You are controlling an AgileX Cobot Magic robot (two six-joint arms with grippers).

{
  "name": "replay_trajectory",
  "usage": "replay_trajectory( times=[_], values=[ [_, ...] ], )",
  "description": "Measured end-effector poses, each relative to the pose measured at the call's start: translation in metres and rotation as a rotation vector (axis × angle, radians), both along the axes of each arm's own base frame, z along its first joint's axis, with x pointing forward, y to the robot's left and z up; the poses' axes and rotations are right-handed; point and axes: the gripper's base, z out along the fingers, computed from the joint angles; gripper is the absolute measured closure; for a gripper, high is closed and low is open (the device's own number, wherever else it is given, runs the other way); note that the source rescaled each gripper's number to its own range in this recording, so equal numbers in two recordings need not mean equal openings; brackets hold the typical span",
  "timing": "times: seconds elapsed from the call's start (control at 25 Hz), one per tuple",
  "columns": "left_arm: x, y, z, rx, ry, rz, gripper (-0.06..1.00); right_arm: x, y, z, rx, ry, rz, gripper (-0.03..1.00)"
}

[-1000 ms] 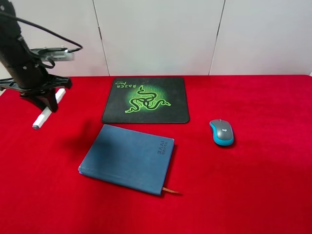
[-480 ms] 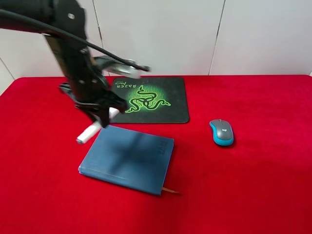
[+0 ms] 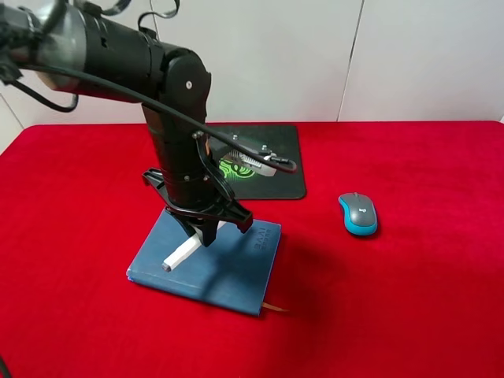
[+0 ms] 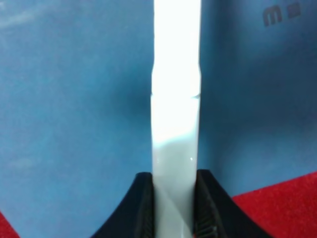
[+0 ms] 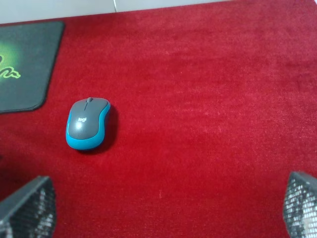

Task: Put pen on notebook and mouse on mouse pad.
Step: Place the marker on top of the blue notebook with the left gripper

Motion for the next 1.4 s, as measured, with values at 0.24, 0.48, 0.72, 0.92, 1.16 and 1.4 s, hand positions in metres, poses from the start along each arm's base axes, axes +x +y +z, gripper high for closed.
replay_trajectory(
  times=[0.24,0.48,0.72,0.92,1.16,1.4],
  values=[
    [0.003,-0.001,-0.011,0.004,-0.010,0.025,0.94,0.000,0.000,0.000,0.000,0.000,0.000,-0.03],
    [0.003,-0.001,-0.027,0.035,0.017,0.044,0.94,0.000,0.000,0.000,0.000,0.000,0.000,-0.03],
    [0.004,-0.001,-0.035,0.044,0.028,0.048,0.94,0.000,0.000,0.000,0.000,0.000,0.000,-0.03],
    [0.005,-0.002,-0.035,0.033,0.017,0.050,0.86,0.000,0.000,0.000,0.000,0.000,0.000,-0.03],
    [0.005,-0.002,-0.035,0.031,0.018,0.068,0.08,0.000,0.000,0.000,0.000,0.000,0.000,-0.03],
    [0.007,-0.004,-0.029,0.024,0.010,0.069,-0.05,0.000,0.000,0.000,0.000,0.000,0.000,-0.03]
  ],
)
